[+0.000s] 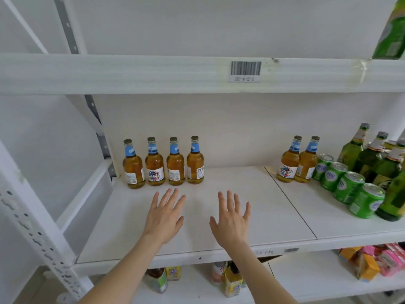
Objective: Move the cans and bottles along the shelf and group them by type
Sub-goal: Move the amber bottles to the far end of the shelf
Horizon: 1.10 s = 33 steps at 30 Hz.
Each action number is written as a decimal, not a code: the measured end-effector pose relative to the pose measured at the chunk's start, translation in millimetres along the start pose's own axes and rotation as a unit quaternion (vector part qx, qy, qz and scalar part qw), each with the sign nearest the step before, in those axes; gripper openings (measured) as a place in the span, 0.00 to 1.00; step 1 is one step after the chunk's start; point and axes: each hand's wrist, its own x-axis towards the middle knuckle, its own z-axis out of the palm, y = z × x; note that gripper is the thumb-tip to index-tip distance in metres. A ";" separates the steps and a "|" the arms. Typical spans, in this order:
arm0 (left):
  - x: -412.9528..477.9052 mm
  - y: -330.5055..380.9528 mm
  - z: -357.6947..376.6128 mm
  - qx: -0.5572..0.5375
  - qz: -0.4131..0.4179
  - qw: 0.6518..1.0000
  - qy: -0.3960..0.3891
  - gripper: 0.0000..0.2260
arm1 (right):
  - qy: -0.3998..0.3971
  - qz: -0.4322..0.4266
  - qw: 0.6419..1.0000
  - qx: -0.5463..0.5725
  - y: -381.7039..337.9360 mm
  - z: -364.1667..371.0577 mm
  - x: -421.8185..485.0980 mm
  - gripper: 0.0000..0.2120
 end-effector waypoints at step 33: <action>208.5 -79.3 48.4 -0.409 -0.139 0.894 0.119 0.22 | -0.080 0.044 0.847 0.525 -37.6 94.7 236.3 0.41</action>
